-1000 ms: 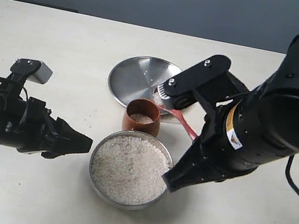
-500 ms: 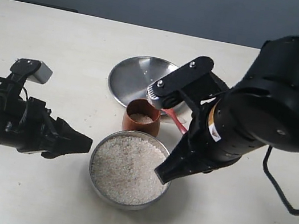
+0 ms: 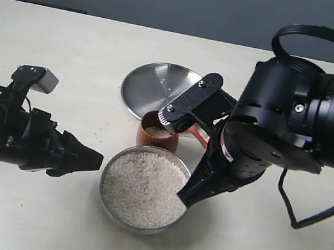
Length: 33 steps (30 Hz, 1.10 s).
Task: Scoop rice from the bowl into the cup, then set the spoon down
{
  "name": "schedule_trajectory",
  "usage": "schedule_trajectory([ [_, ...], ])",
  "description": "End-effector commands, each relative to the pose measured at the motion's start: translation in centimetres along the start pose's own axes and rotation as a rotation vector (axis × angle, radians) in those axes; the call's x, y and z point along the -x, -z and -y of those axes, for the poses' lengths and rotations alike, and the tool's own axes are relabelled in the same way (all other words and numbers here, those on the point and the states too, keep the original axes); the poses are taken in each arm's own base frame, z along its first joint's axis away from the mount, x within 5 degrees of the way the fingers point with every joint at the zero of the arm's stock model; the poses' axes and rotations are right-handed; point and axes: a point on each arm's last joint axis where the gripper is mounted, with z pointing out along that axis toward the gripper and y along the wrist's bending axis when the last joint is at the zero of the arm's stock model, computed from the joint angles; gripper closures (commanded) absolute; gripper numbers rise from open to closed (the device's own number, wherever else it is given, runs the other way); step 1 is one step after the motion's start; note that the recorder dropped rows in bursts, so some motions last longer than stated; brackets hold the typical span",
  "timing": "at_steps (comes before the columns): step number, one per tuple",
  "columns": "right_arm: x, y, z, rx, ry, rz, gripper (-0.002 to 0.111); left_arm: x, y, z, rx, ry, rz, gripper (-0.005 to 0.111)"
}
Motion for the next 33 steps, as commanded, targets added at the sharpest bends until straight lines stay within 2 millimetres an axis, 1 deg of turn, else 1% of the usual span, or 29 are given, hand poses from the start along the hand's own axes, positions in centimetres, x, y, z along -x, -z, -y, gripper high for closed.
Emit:
schedule_trajectory([
  [1, 0.12, -0.08, 0.44, -0.035, 0.031, 0.014, 0.109, -0.13, -0.06, -0.05, 0.008, 0.006, -0.003, 0.062],
  [10, 0.68, 0.65, 0.50, -0.065, 0.077, 0.013, 0.109, -0.13, -0.06, -0.06, 0.009, 0.006, -0.003, 0.062],
  [17, 0.58, 0.29, -0.25, -0.097, 0.165, -0.033, 0.109, -0.13, -0.06, -0.06, 0.009, 0.006, -0.003, 0.062],
  [24, 0.56, 0.27, 0.13, -0.152, 0.203, -0.046, 0.109, -0.13, -0.06, -0.06, 0.009, 0.006, -0.003, 0.062],
  [33, 0.45, 0.29, 0.19, -0.156, 0.255, -0.063, 0.109, -0.11, -0.06, -0.07, 0.010, 0.009, -0.001, 0.062],
])
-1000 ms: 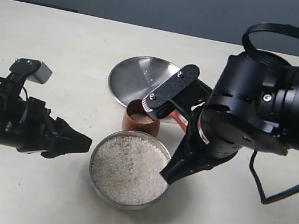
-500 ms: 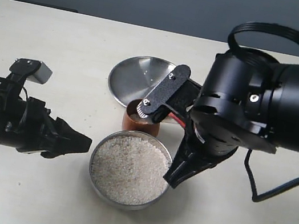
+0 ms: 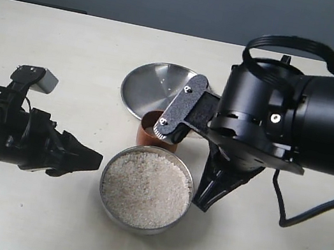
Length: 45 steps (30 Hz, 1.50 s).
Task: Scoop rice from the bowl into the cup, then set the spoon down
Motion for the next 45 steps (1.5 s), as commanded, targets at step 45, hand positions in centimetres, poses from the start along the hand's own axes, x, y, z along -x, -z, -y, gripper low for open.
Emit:
schedule_trajectory([
  [45, -0.2, -0.5, 1.6, 0.006, -0.380, 0.014, 0.109, -0.2, -0.1, 0.0, 0.003, 0.003, -0.005, 0.062],
])
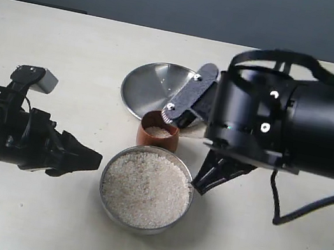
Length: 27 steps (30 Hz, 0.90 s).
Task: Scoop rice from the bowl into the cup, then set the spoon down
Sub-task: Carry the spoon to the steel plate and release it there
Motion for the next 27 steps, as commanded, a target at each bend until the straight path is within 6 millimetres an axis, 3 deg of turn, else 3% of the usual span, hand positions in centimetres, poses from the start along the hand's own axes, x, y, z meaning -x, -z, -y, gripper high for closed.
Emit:
schedule_trajectory([
  [1, 0.0, 0.0, 1.3, 0.126, -0.272, 0.034, 0.109, -0.2, -0.1, 0.0, -0.002, 0.003, -0.006, 0.062],
  [4, 0.6, -0.3, 2.7, 0.151, -0.388, 0.124, 0.109, -0.2, -0.1, 0.0, -0.002, 0.003, -0.008, 0.062],
  [9, 2.0, -4.2, 6.9, 0.229, -0.512, 0.233, 0.109, -0.2, -0.1, 0.1, -0.010, 0.003, -0.007, 0.062],
  [12, 3.9, -6.2, 7.8, 0.281, -0.487, 0.257, 0.109, -0.2, -0.1, 0.1, -0.009, 0.005, -0.006, 0.062],
  [19, 9.1, -10.9, 8.4, 0.287, -0.468, 0.274, 0.109, -0.1, -0.1, 0.1, -0.009, 0.009, -0.003, 0.062],
  [23, 10.5, -14.1, 8.4, 0.336, -0.555, 0.243, 0.109, -0.1, -0.1, 0.1, -0.009, 0.010, -0.002, 0.062],
  [27, 11.2, -16.8, 6.9, 0.430, -0.580, 0.213, 0.109, -0.1, -0.1, 0.1, -0.008, 0.017, 0.003, 0.062],
])
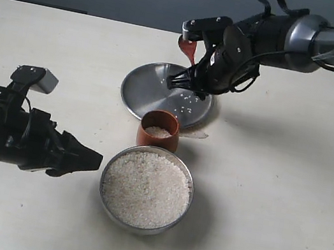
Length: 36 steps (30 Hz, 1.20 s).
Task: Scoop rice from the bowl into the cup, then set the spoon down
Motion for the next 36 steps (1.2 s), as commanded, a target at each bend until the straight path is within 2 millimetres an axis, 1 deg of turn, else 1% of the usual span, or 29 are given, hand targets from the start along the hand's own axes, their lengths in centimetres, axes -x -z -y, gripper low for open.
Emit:
schedule_trajectory([
  [1, -0.2, -2.2, -0.2, 0.055, -0.040, -0.018, 0.109, -0.1, -0.1, 0.1, -0.007, 0.018, 0.005, 0.062],
  [2, -0.4, -2.7, -0.4, 0.073, -0.046, -0.030, 0.109, -0.1, -0.1, 0.1, -0.007, 0.018, 0.005, 0.062],
  [5, -0.9, -3.5, -0.6, 0.085, -0.028, -0.052, 0.109, 0.0, -0.1, 0.1, -0.006, 0.020, 0.006, 0.062],
  [10, -1.0, -3.7, -0.6, 0.087, -0.031, -0.058, 0.108, 0.0, -0.1, 0.1, -0.006, 0.023, 0.009, 0.062],
  [12, -1.0, -3.7, -0.6, 0.084, -0.026, -0.056, 0.098, 0.0, -0.1, 0.1, -0.006, 0.023, 0.009, 0.062],
  [13, -1.0, -3.7, -0.6, 0.084, -0.026, -0.056, 0.092, 0.0, -0.1, 0.1, -0.006, 0.023, 0.009, 0.062],
  [14, -1.0, -3.7, -0.6, 0.084, -0.026, -0.058, 0.082, 0.0, -0.1, 0.1, -0.006, 0.023, 0.009, 0.062],
  [17, -1.1, -3.7, -0.6, 0.083, -0.025, -0.068, 0.066, 0.0, -0.1, 0.1, -0.006, 0.023, 0.009, 0.062],
  [19, -1.2, -3.7, -0.6, 0.083, -0.025, -0.074, 0.063, 0.0, -0.1, 0.1, -0.006, 0.023, 0.009, 0.062],
  [21, -0.9, -3.2, -0.5, 0.078, -0.015, -0.065, 0.063, 0.0, -0.1, 0.1, -0.006, 0.025, 0.011, 0.062],
  [24, 0.1, -1.0, -0.2, 0.060, 0.017, -0.034, 0.063, 0.0, -0.1, 0.1, -0.006, 0.027, 0.012, 0.062],
  [27, 1.2, 2.6, 0.2, 0.044, 0.032, -0.008, 0.064, 0.1, -0.1, 0.1, -0.008, 0.034, 0.017, 0.062],
  [28, 1.5, 4.3, 0.4, 0.039, 0.034, -0.008, 0.067, 0.1, -0.1, 0.1, -0.014, 0.034, 0.018, 0.062],
  [30, 1.7, 6.7, 0.8, 0.021, 0.047, -0.021, 0.078, 0.2, 0.1, 0.5, -0.044, 0.026, 0.030, 0.064],
  [32, 1.9, 9.2, 1.2, 0.000, 0.063, -0.008, 0.095, 0.5, 0.4, 1.0, -0.072, 0.009, 0.047, 0.072],
  [33, 1.8, 10.4, 1.4, -0.007, 0.069, 0.009, 0.105, 0.6, 0.7, 1.2, -0.079, -0.002, 0.058, 0.078],
  [34, 1.8, 11.4, 1.5, -0.017, 0.077, 0.026, 0.108, 0.7, 1.0, 1.5, -0.081, -0.019, 0.069, 0.085],
  [35, 1.6, 12.4, 1.7, -0.023, 0.082, 0.038, 0.108, 0.9, 1.3, 1.8, -0.081, -0.038, 0.084, 0.091],
  [36, 1.4, 13.8, 1.9, -0.026, 0.083, 0.063, 0.108, 1.1, 1.8, 2.1, -0.084, -0.056, 0.103, 0.100],
])
